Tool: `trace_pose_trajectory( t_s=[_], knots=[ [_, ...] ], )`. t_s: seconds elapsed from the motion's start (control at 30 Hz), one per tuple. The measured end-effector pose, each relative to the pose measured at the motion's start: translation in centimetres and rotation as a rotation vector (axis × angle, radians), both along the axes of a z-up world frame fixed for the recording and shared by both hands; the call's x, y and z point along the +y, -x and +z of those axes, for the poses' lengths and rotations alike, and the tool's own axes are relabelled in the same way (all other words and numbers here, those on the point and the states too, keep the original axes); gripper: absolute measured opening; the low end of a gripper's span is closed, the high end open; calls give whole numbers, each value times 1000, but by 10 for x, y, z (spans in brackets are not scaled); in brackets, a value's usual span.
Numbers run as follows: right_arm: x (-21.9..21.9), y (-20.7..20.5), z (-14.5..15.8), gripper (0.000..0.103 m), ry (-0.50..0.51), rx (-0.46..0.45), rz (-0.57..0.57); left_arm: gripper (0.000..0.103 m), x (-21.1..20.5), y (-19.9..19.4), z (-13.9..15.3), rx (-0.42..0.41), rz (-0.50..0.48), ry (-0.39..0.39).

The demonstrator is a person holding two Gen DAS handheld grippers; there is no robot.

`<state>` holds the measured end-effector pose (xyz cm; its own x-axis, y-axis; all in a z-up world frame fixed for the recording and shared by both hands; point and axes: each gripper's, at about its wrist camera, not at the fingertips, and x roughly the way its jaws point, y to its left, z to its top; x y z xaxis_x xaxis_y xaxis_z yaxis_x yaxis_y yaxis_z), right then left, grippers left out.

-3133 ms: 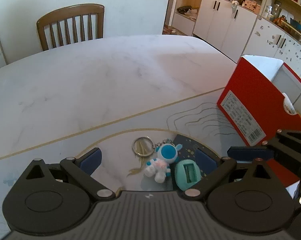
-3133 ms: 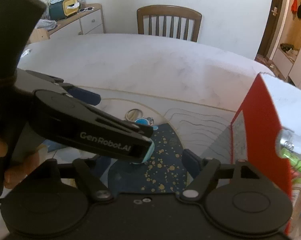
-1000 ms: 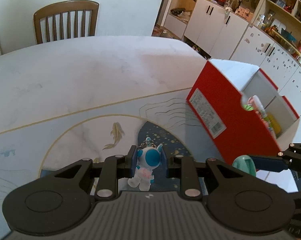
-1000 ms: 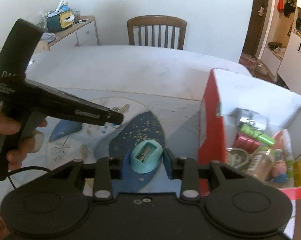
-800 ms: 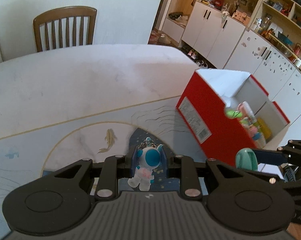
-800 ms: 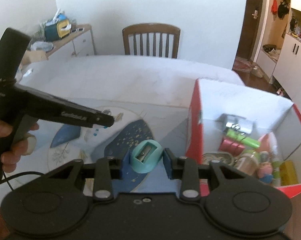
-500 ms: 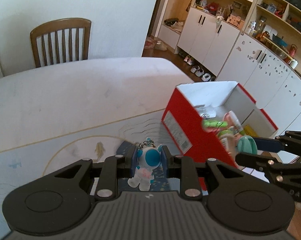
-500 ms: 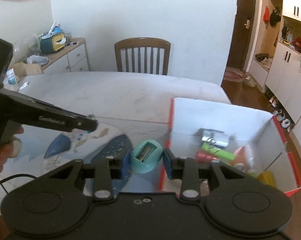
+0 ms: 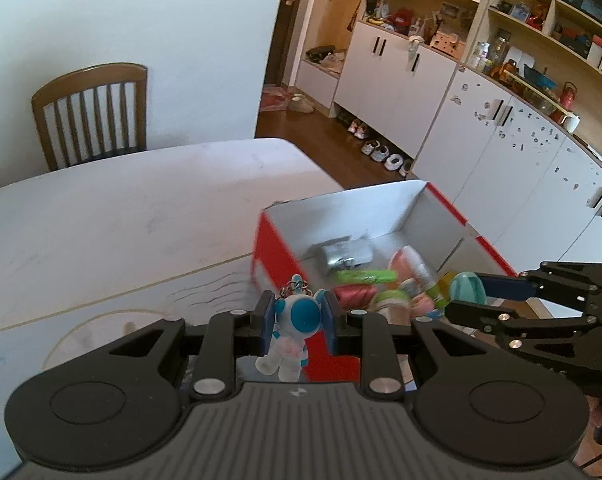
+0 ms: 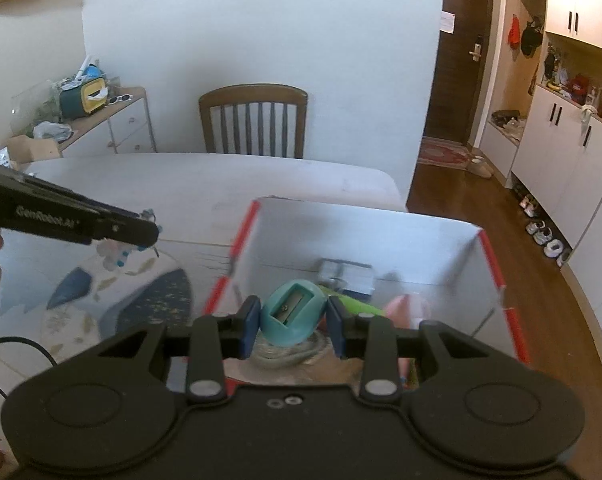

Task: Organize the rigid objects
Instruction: 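Carry the keychain with the left gripper while the right gripper carries the sharpener into the box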

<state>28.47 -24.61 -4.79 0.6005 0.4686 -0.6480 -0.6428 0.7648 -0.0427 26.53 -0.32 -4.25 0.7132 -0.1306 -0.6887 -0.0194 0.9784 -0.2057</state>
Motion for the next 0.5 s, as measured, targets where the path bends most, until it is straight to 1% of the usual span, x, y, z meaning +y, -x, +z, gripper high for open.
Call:
trace_pose_trajectory(
  t_s=[0.37, 0.5],
  knots=[
    [-58, -35, -6, 34, 10, 6, -28, 24, -65, -40, 7, -15, -43, -6],
    [-73, -45, -12, 34, 14, 22, -31, 24, -84, -54, 4, -4, -57, -7]
  ],
)
